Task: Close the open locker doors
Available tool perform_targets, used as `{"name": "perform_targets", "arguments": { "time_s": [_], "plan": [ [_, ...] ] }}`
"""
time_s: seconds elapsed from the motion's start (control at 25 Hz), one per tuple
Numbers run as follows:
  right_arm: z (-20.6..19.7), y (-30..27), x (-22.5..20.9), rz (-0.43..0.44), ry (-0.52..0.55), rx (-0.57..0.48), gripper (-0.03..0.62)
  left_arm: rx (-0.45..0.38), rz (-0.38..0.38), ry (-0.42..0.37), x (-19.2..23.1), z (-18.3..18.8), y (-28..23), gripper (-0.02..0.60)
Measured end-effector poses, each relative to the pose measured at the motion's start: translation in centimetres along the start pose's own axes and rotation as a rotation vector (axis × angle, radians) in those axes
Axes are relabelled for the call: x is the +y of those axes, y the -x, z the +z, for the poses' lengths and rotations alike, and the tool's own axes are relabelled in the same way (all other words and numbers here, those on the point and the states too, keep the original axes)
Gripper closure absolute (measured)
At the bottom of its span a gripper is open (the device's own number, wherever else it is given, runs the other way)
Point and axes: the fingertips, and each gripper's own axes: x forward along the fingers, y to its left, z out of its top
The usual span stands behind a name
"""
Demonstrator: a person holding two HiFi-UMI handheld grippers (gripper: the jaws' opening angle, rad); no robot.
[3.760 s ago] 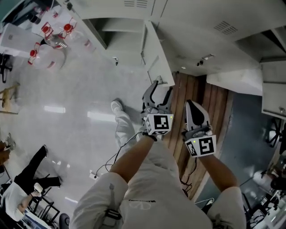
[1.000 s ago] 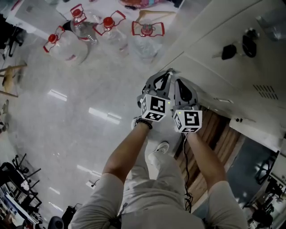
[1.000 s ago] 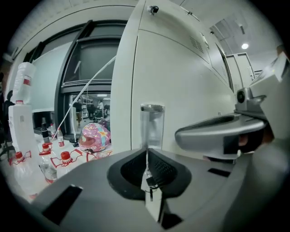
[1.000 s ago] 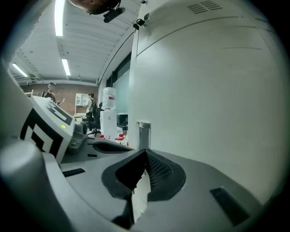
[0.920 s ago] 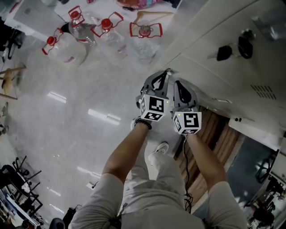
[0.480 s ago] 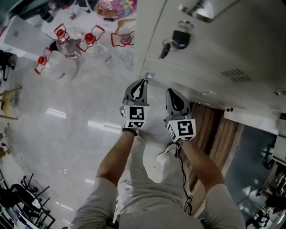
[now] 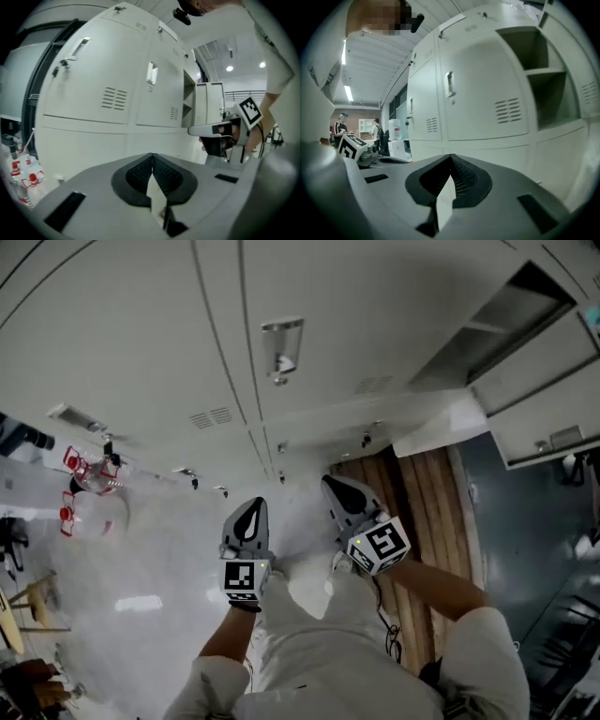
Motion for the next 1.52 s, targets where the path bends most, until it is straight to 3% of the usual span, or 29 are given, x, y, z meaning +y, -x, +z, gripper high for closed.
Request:
{"name": "perform_targets", "arguments": {
  "time_s": [0.28,0.48,0.64,0.76,0.92,1.08,1.2,1.32,1.4,1.52],
  "plan": [
    [7.0,18.0,-15.4,-0.356,-0.052,-0.146,0.585,-0.082,-0.384,-0.055,-21.6,8.4,-9.7,0.577],
    [9.2,31.8,-22.7,-0.58,-0.036,-0.209,0.585,-0.143,-0.614,-0.11,-37.4,13.2,-14.8,0.577],
    [9.8,39.3,-26.9,-0.698,-0.021,-0.229,0.583,-0.153,-0.731,-0.151,-47.7,14.5,-18.5,0.577],
    [9.9,42.5,-28.5,-0.726,-0.019,-0.239,0.583,-0.139,-0.76,-0.156,-52.9,14.9,-20.9,0.566],
    [9.9,44.8,-30.2,-0.73,-0.03,-0.25,0.583,-0.123,-0.746,-0.176,-57.3,15.4,-23.6,0.524],
    [9.5,45.9,-31.1,-0.729,-0.046,-0.272,0.583,-0.087,-0.705,-0.195,-58.9,14.9,-25.9,0.469],
    [9.5,46.5,-31.6,-0.722,-0.034,-0.28,0.583,-0.096,-0.704,-0.219,-60.1,15.1,-26.5,0.471],
    [10.2,46.1,-32.0,-0.709,-0.028,-0.287,0.583,-0.098,-0.687,-0.223,-60.1,15.1,-26.8,0.528],
    [11.3,45.3,-31.8,-0.661,-0.018,-0.308,0.583,-0.098,-0.69,-0.198,-59.1,15.0,-26.3,0.529],
    [14.3,43.9,-30.3,-0.493,-0.034,-0.395,0.529,-0.113,-0.718,-0.167,-56.3,14.7,-24.0,0.528]
  ]
}}
